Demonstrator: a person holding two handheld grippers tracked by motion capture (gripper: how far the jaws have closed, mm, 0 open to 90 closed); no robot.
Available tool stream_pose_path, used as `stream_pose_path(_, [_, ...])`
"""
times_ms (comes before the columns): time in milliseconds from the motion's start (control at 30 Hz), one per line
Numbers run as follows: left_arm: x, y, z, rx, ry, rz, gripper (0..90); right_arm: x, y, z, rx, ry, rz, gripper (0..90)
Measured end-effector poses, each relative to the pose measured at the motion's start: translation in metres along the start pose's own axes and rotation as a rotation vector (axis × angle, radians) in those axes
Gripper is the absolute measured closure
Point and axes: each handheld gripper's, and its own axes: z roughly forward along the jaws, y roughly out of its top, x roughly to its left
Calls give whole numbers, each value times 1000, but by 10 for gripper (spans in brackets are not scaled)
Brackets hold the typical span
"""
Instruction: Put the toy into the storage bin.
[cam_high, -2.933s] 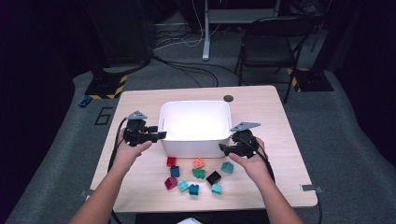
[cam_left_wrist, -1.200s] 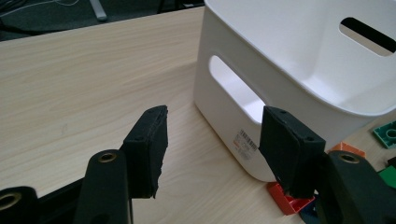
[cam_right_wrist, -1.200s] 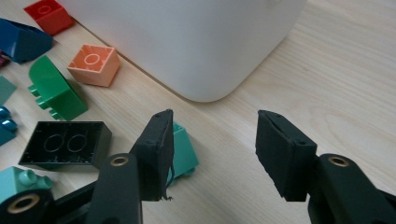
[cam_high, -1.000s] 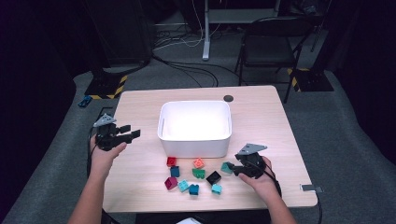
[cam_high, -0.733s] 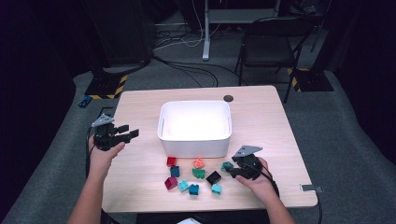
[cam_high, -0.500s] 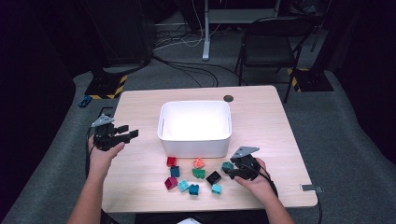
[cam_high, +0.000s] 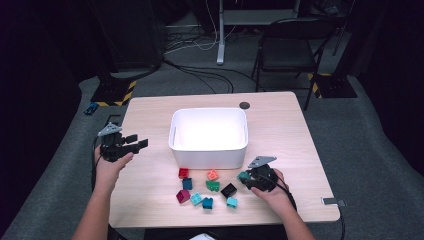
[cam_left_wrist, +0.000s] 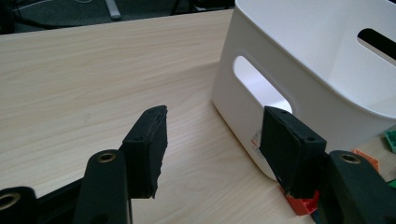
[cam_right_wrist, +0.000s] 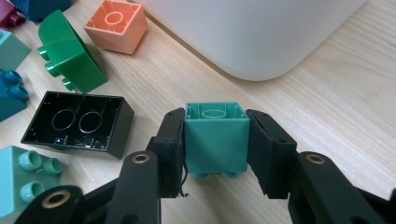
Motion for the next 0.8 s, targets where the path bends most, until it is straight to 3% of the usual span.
stream_pose_path(267, [0, 0, 0, 1, 3, 1, 413, -2, 3, -10, -10, -4, 40, 584])
stream_pose_path(800, [-1, 0, -3, -4, 9, 7, 413, -3, 11, -36, -32, -14, 61, 584])
